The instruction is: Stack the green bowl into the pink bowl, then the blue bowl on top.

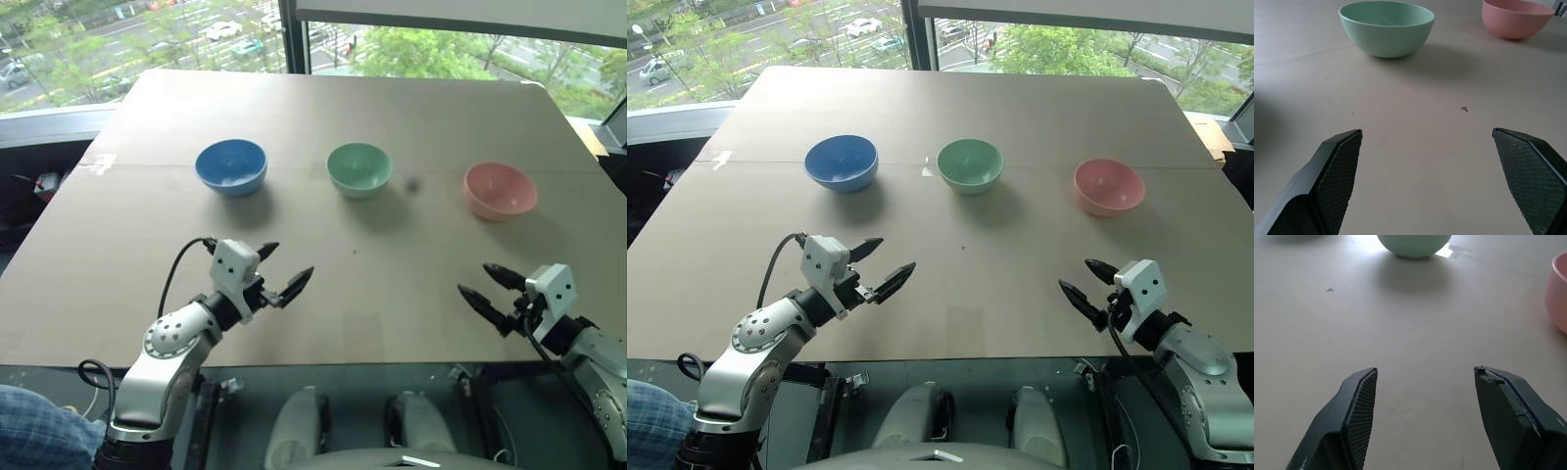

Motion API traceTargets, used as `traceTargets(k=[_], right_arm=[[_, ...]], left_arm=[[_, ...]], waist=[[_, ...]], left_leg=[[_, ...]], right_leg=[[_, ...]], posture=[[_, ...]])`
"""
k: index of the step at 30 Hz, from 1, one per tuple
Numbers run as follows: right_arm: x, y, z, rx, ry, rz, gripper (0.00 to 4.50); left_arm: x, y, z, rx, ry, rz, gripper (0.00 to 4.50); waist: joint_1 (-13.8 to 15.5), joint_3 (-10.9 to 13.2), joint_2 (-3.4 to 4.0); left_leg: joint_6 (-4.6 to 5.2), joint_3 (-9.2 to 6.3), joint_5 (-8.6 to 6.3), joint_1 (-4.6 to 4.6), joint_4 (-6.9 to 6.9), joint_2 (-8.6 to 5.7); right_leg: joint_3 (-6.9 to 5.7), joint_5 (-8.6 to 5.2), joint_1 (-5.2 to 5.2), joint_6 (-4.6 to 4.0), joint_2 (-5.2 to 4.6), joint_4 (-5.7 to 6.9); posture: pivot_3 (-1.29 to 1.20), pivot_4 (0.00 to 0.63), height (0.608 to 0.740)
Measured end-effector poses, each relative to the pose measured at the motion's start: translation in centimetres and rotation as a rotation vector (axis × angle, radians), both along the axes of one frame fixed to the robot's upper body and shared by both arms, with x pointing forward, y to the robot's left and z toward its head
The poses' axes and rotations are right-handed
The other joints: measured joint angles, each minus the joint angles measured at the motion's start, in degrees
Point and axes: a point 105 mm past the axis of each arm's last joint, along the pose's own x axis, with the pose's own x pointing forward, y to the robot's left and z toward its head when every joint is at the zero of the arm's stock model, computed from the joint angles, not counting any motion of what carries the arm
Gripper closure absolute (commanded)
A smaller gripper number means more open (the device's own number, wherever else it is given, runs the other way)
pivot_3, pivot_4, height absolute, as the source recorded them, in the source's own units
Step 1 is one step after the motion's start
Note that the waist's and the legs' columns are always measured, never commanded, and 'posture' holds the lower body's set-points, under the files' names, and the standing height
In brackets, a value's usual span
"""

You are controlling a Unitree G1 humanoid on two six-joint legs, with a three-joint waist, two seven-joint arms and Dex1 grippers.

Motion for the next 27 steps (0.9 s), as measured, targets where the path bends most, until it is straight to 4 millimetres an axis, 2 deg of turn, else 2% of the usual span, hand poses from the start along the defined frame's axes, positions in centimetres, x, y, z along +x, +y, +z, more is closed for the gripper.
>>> traceTargets(k=[7, 14, 20, 27], right_arm=[[3.0, -1.6, 2.3, -0.174, -0.068, -0.025, 1.19], [8.3, -3.4, 6.5, -0.336, -0.139, -0.044, 1.19], [12.2, -4.7, 5.9, -0.439, -0.082, -0.08, 1.19], [14.6, -5.2, 4.8, -0.555, -0.019, -0.052, 1.19]], left_arm=[[-0.6, -1.0, 0.8, -0.069, 0.007, -0.067, 0.0], [-0.8, -2.4, 2.7, -0.094, -0.024, -0.172, 0.0], [-0.8, -2.6, 3.8, -0.035, -0.063, -0.231, 0.0], [-0.5, -3.1, 5.1, -0.018, -0.102, -0.265, 0.0]], waist=[[-0.04, 0.01, 0.01], [-0.01, 0.01, 0.02], [-0.01, 0.05, 0.04], [-0.17, 0.07, 0.06]], left_leg=[[0.01, 0.06, 0.0, 0.0, 0.0, -0.01], [0.01, 0.05, 0.0, 0.02, 0.05, 0.01], [0.04, 0.13, -0.02, -0.09, 0.03, -0.03], [0.04, 0.17, -0.02, -0.07, 0.04, -0.01]], right_leg=[[-0.04, 0.0, -0.01, 0.0, 0.04, -0.02], [-0.07, 0.04, 0.0, 0.07, 0.17, -0.01], [-0.03, 0.1, -0.04, 0.18, 0.15, -0.13], [0.0, 0.11, -0.04, 0.2, 0.16, -0.14]], posture=[[0.0, 0.15, 0.74], [0.0, 0.15, 0.74], [0.0, 0.15, 0.74], [0.0, 0.15, 0.74]])
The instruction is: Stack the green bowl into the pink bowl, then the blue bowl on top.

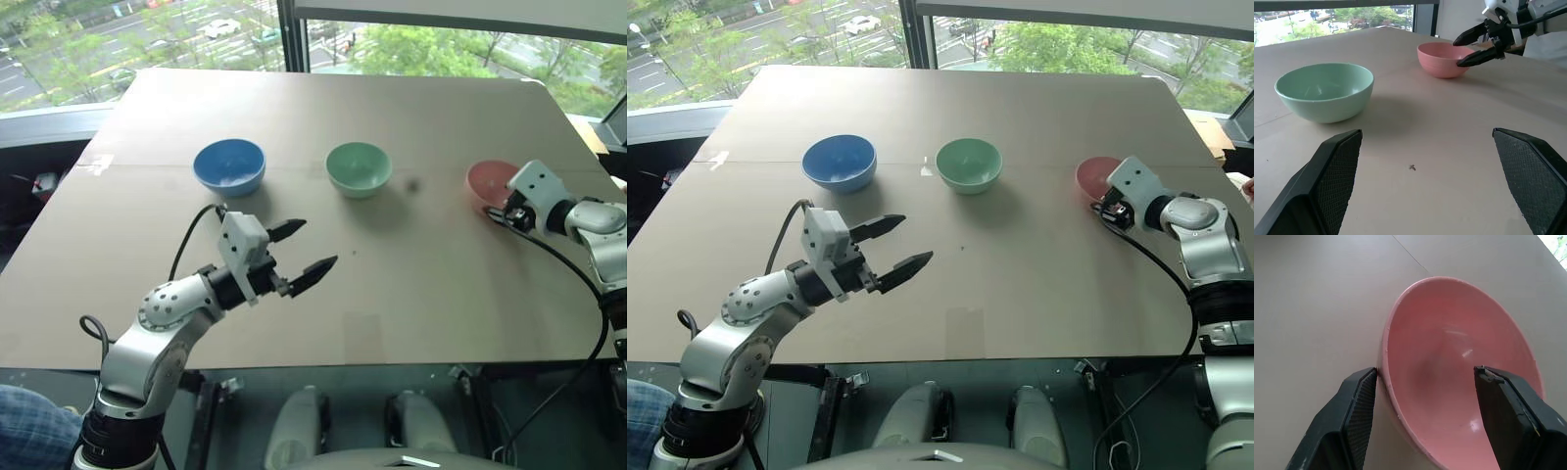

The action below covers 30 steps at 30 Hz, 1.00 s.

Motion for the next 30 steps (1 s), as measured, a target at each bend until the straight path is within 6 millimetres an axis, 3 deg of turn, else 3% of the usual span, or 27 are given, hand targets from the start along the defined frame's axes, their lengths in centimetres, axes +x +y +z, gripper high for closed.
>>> traceTargets(k=[7, 11, 13, 17, 26, 30], right_arm=[[0.6, 0.8, -1.8, -0.04, 0.123, 0.059, 1.19], [0.7, 1.0, -2.2, -0.045, 0.138, 0.082, 2.13], [0.7, 1.1, -2.2, -0.048, 0.139, 0.093, 3.05], [0.7, 1.2, -2.2, -0.056, 0.145, 0.104, 4.43], [0.6, 1.4, -2.2, -0.088, 0.135, 0.135, 4.47], [-1.1, 4.2, -2.1, -0.076, 0.137, 0.258, 4.47]], left_arm=[[-0.2, -0.7, 0.4, 0.005, -0.007, -0.03, 0.0], [-0.3, -0.9, 0.4, 0.007, -0.005, -0.036, 0.0], [-0.3, -0.9, 0.4, 0.006, -0.008, -0.034, 0.0], [-0.3, -1.0, 0.4, 0.003, -0.001, -0.026, 0.0], [-0.3, -0.9, 0.3, 0.001, 0.009, -0.024, 0.0], [-0.6, -0.5, -0.4, 0.019, 0.034, -0.022, 0.0]], waist=[[-0.01, 0.0, 0.01], [-0.04, 0.01, 0.01], [-0.04, 0.01, 0.01], [-0.03, 0.01, 0.02], [-0.05, 0.01, 0.02], [-0.13, 0.02, 0.04]], left_leg=[[-0.01, -0.01, 0.0, -0.02, -0.02, 0.02], [-0.01, -0.01, 0.0, -0.01, 0.0, 0.01], [-0.02, -0.01, 0.01, -0.01, 0.0, 0.02], [-0.02, -0.01, 0.01, -0.01, 0.0, 0.02], [-0.03, -0.01, 0.01, 0.0, 0.0, 0.02], [-0.03, -0.02, 0.01, -0.01, -0.03, 0.06]], right_leg=[[-0.02, 0.0, -0.01, 0.01, 0.0, -0.02], [-0.01, 0.01, 0.0, 0.01, 0.0, 0.0], [-0.02, 0.01, 0.0, 0.01, 0.0, 0.01], [-0.02, 0.01, 0.0, 0.01, 0.0, 0.0], [-0.03, 0.01, 0.0, 0.01, 0.0, 0.0], [-0.04, 0.0, -0.01, 0.02, 0.01, 0.0]], posture=[[0.0, 0.15, 0.74], [0.0, 0.15, 0.74], [0.0, 0.15, 0.74], [0.0, 0.15, 0.74], [0.0, 0.15, 0.74], [0.0, 0.15, 0.74]])
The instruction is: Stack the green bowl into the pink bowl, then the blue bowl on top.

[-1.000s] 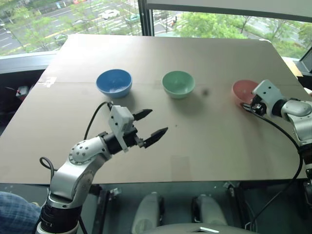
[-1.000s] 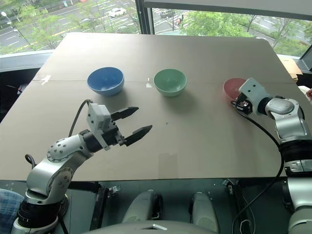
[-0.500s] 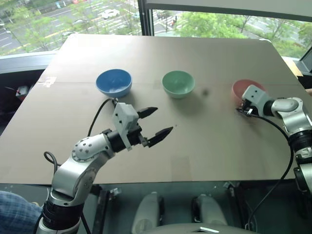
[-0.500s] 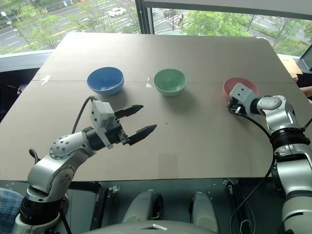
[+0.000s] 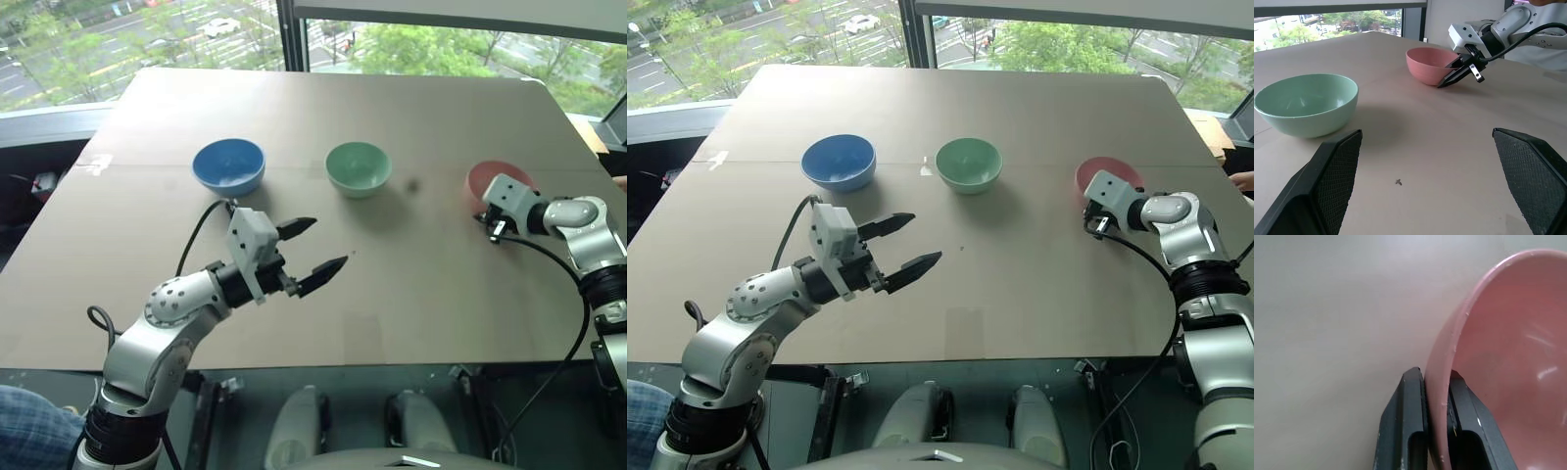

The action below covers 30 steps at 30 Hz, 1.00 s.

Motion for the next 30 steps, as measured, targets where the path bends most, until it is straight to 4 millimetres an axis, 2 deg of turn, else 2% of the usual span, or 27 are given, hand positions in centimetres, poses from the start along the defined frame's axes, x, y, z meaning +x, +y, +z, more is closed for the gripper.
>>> traceTargets(k=[4, 6, 9, 14, 21, 26, 30], right_arm=[[-2.6, 2.7, 0.3, -0.032, 0.039, 0.115, 4.47], [-4.1, 4.7, 1.2, -0.043, 0.04, 0.185, 4.47], [-5.6, 6.9, 2.2, -0.04, 0.036, 0.245, 4.47], [-9.0, 12.4, 2.7, 0.017, 0.055, 0.359, 4.47], [-10.9, 15.0, 2.1, 0.01, 0.081, 0.37, 4.47], [-11.3, 16.0, 1.7, -0.024, 0.077, 0.396, 2.69], [-10.9, 15.8, 1.9, -0.053, 0.052, 0.386, 1.04]], left_arm=[[0.1, 1.3, -0.5, 0.027, 0.004, 0.031, 0.0], [0.4, 2.6, -1.3, 0.055, 0.023, 0.064, 0.0], [0.6, 3.3, -1.6, 0.069, 0.02, 0.079, 0.0], [1.1, 5.7, -2.5, 0.099, 0.037, 0.139, 0.0], [1.0, 6.6, -3.0, 0.111, 0.044, 0.152, 0.0], [1.0, 6.6, -3.1, 0.119, 0.044, 0.157, 0.0], [1.0, 6.6, -3.1, 0.117, 0.045, 0.158, 0.0]], waist=[[0.12, 0.03, 0.06], [0.12, 0.04, 0.06], [0.26, 0.03, 0.05], [0.13, 0.04, 0.06], [0.21, 0.02, 0.02], [0.14, 0.02, 0.03], [0.15, 0.02, 0.02]], left_leg=[[-0.01, -0.02, 0.0, 0.0, 0.01, 0.0], [-0.01, -0.02, 0.0, 0.02, 0.02, 0.0], [-0.01, -0.05, 0.0, 0.01, 0.05, -0.01], [-0.02, -0.11, -0.01, -0.03, 0.02, 0.0], [-0.01, -0.17, -0.01, -0.07, 0.04, -0.08], [-0.02, -0.18, -0.01, -0.07, 0.03, -0.05], [-0.01, -0.17, -0.01, -0.07, 0.03, -0.07]], right_leg=[[-0.02, 0.0, 0.0, 0.0, -0.01, 0.02], [-0.03, 0.0, 0.0, 0.0, -0.01, 0.04], [-0.05, -0.01, 0.01, -0.01, -0.03, 0.02], [-0.11, -0.02, -0.05, -0.02, -0.03, 0.03], [-0.2, -0.02, -0.05, -0.03, -0.16, -0.01], [-0.23, -0.02, -0.06, -0.03, -0.12, 0.02], [-0.23, -0.02, -0.06, -0.03, -0.13, 0.0]], posture=[[0.0, 0.15, 0.74], [0.0, 0.15, 0.74], [0.0, 0.15, 0.74], [0.0, 0.15, 0.74], [0.0, 0.15, 0.74], [0.0, 0.15, 0.74], [0.0, 0.15, 0.74]])
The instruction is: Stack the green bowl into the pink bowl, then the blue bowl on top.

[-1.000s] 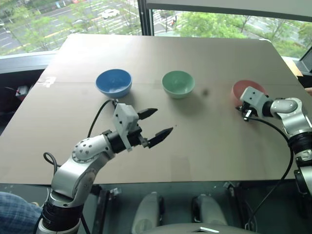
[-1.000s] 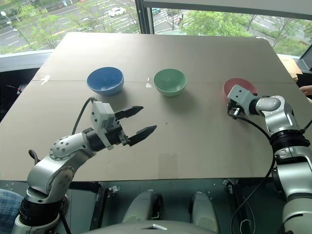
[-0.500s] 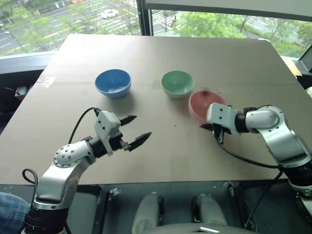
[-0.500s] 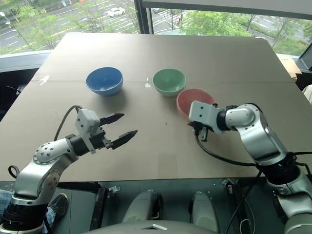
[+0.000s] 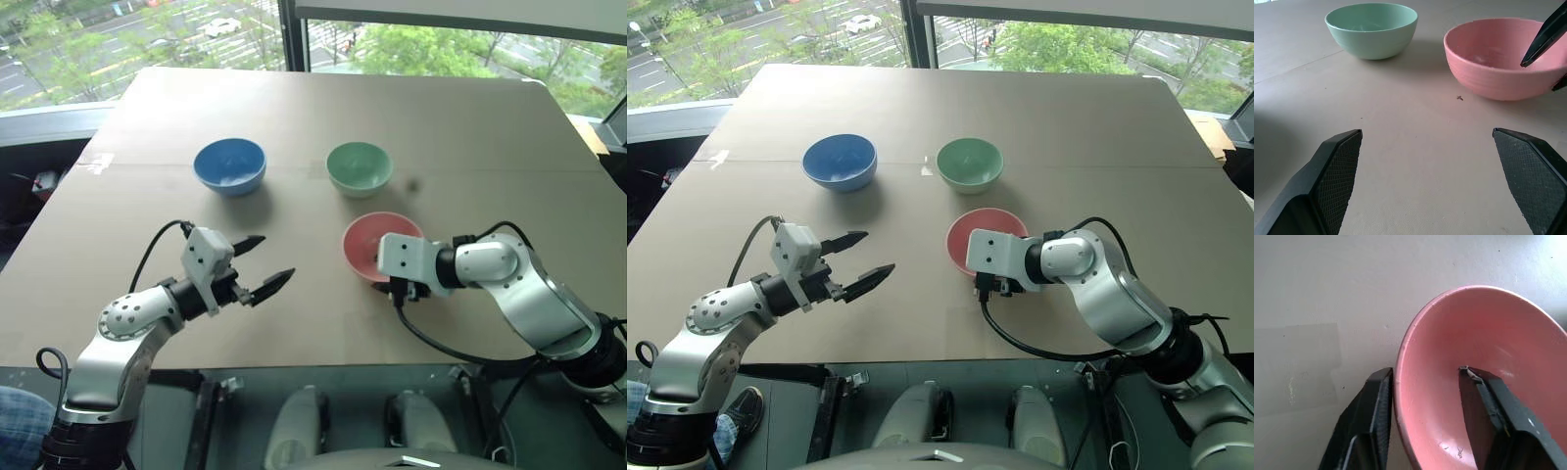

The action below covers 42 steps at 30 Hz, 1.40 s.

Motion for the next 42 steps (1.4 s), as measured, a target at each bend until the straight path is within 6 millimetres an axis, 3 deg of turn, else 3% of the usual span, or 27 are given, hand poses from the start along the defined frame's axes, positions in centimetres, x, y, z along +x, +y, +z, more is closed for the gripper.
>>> traceTargets(k=[2, 5, 8, 17, 20, 22, 30, 36, 42], right_arm=[[0.8, -0.5, 0.5, -0.011, -0.03, -0.027, 0.1], [0.8, -0.7, 0.7, 0.012, -0.01, -0.041, 0.1], [0.7, -1.1, 2.2, 0.118, 0.079, -0.082, 0.1], [0.4, -0.6, 8.3, 0.309, 0.162, -0.055, 0.1], [1.8, 0.3, 9.3, 0.368, 0.171, -0.06, 0.1], [4.0, 0.3, 10.1, 0.389, 0.116, -0.097, 0.1], [10.8, 1.0, 7.6, 0.324, 0.023, -0.191, 0.1], [13.2, 2.0, 6.0, 0.261, -0.028, -0.177, 0.1], [14.3, 3.4, 4.2, 0.202, -0.037, -0.144, 0.1]], left_arm=[[0.0, 0.0, 0.0, 0.0, 0.0, -0.001, 0.0], [0.0, -0.1, 0.0, 0.0, -0.001, -0.003, 0.0], [0.3, -0.5, 0.4, -0.003, -0.017, -0.018, 0.0], [0.9, -1.0, 1.2, -0.074, -0.031, -0.01, 0.0], [1.2, -0.7, 1.6, -0.093, -0.037, 0.019, 0.0], [1.5, -0.2, 2.1, -0.107, -0.052, 0.053, 0.0], [1.7, 1.1, 2.2, -0.143, -0.064, 0.15, 0.0], [1.9, 2.0, 2.9, -0.151, -0.097, 0.215, 0.0], [2.1, 3.0, 3.8, -0.158, -0.135, 0.26, 0.0]], waist=[[0.01, 0.0, -0.01], [0.03, 0.0, 0.0], [0.04, 0.0, -0.02], [-0.14, 0.0, -0.02], [-0.33, 0.0, -0.02], [-0.31, -0.01, -0.02], [-1.21, 0.01, -0.02], [-1.7, 0.01, -0.01], [-1.62, 0.02, 0.0]], left_leg=[[0.0, -0.02, 0.0, 0.0, 0.0, 0.01], [0.0, -0.02, 0.0, -0.01, 0.0, 0.02], [0.0, -0.02, 0.0, -0.04, 0.0, 0.02], [0.01, -0.06, 0.0, -0.04, -0.03, 0.03], [0.01, -0.03, 0.0, -0.06, -0.04, 0.01], [0.01, -0.03, 0.0, -0.06, -0.04, -0.02], [0.01, 0.02, 0.01, -0.1, -0.13, -0.06], [-0.05, 0.08, 0.04, -0.1, -0.34, -0.04], [-0.19, 0.08, 0.12, -0.11, -0.53, -0.01]], right_leg=[[-0.02, 0.0, 0.01, 0.0, 0.01, 0.01], [-0.02, 0.0, 0.01, 0.0, 0.02, 0.02], [-0.02, 0.0, 0.02, 0.0, 0.01, 0.01], [-0.03, 0.0, 0.0, -0.01, -0.04, 0.03], [-0.01, 0.01, -0.03, -0.01, -0.08, 0.06], [-0.02, 0.01, -0.03, -0.01, -0.08, 0.07], [-0.01, 0.01, -0.09, 0.01, 0.01, 0.18], [0.01, 0.01, -0.16, 0.02, 0.1, 0.14], [0.02, 0.01, -0.27, 0.01, 0.13, 0.14]], posture=[[0.0, 0.15, 0.74], [0.0, 0.15, 0.74], [0.0, 0.15, 0.74], [0.0, 0.15, 0.74], [0.0, 0.15, 0.74], [0.0, 0.15, 0.74], [0.0, 0.15, 0.74], [0.0, 0.15, 0.74], [0.0, 0.15, 0.74]])
